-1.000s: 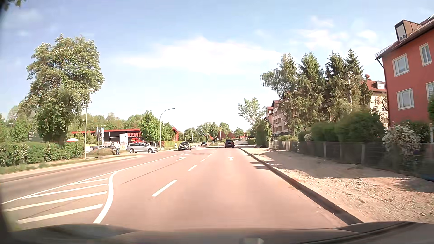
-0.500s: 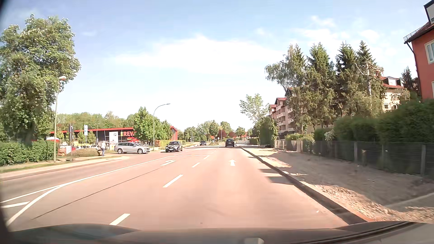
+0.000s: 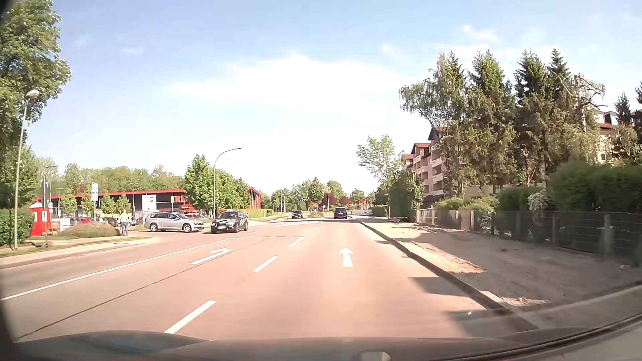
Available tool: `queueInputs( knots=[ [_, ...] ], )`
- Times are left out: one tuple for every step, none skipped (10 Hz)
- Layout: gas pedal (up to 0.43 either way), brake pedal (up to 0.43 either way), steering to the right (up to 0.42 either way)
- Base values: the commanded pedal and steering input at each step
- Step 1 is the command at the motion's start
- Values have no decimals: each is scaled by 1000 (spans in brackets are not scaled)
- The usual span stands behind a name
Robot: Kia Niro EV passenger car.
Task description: Follow the waypoints while adhering to traffic rules and regulations
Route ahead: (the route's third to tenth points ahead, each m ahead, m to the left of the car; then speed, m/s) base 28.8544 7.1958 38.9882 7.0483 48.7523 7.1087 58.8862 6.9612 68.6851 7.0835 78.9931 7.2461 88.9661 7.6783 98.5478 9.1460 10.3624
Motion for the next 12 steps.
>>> queueInputs(
  knots=[
    [98, 0, -3],
    [87, 0, -3],
    [87, 0, -3],
    [87, 0, -3],
    [98, 0, -3],
    [98, 0, -3],
    [98, 0, -3],
    [98, 0, -3],
    [98, 0, -3],
    [98, 0, -3],
    [98, 0, -3],
    [98, 0, -3]
  ],
)
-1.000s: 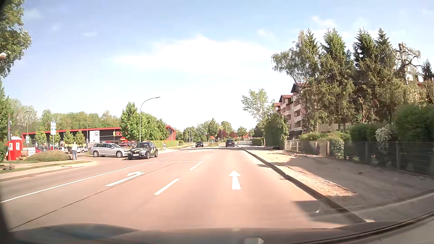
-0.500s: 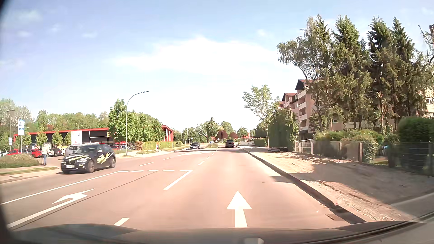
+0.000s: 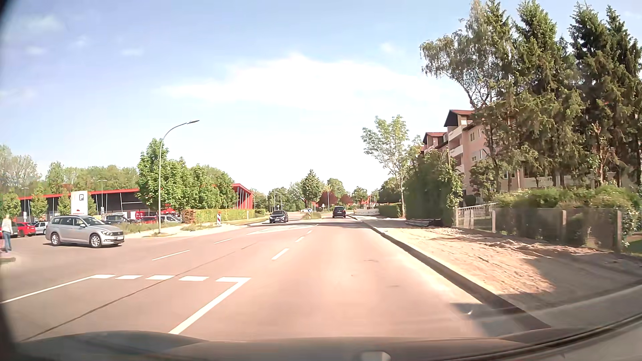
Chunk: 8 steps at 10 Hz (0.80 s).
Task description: Follow the waypoints while adhering to traffic rules and regulations
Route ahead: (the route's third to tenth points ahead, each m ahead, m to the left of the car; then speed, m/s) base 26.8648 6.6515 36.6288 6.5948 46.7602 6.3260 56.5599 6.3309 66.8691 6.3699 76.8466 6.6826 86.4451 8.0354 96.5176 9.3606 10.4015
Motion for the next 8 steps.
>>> queueInputs(
  knots=[
    [98, 0, -2],
    [87, 0, -3],
    [87, 0, -3],
    [87, 0, -2],
    [87, 0, -3],
    [87, 0, -2],
    [98, 0, -2],
    [98, 0, -2]
  ],
)
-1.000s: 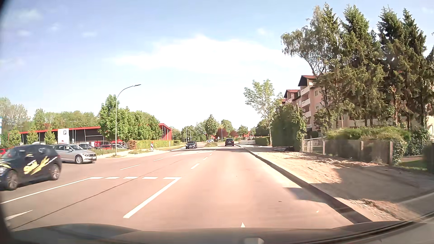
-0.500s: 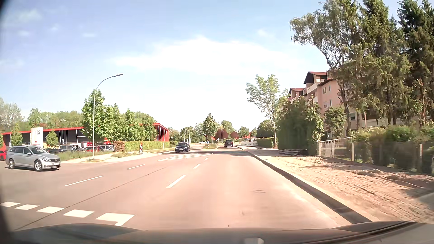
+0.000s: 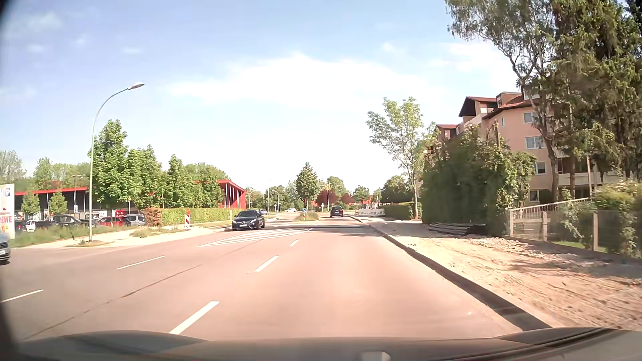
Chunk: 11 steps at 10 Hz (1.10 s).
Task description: Follow the waypoints while adhering to traffic rules and regulations
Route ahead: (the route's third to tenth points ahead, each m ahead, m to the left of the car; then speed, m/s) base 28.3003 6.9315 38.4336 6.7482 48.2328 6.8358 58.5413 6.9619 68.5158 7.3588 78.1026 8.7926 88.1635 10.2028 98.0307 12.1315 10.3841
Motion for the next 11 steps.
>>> queueInputs(
  knots=[
    [98, 0, -2],
    [98, 0, -2],
    [98, 0, -2],
    [87, 0, -2],
    [87, 0, -2],
    [87, 0, -2],
    [87, 0, -3],
    [87, 0, -3],
    [87, 0, -3],
    [87, 0, -3],
    [87, 0, -4]
  ],
)
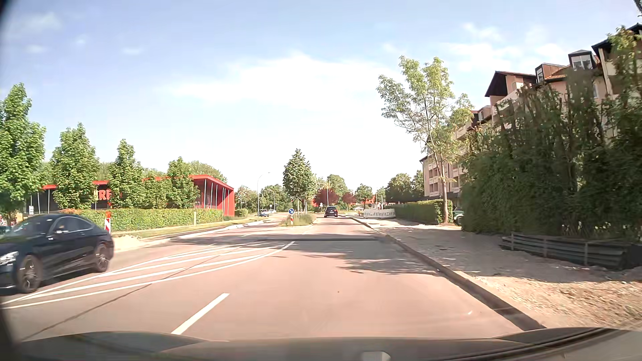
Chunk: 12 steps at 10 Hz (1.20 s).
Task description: Follow the waypoints while adhering to traffic rules and regulations
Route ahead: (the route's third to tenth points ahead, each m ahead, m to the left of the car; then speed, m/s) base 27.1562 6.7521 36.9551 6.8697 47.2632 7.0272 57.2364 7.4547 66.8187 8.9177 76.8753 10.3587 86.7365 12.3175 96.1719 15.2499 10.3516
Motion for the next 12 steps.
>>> queueInputs(
  knots=[
    [87, 0, -4],
    [87, 0, -4],
    [87, 0, -4],
    [87, 0, -4],
    [87, 0, -4],
    [87, 0, -3],
    [87, 0, -3],
    [87, 0, -3],
    [87, 0, -3],
    [79, 0, -3],
    [39, 0, -3],
    [39, 0, -3]
  ],
)
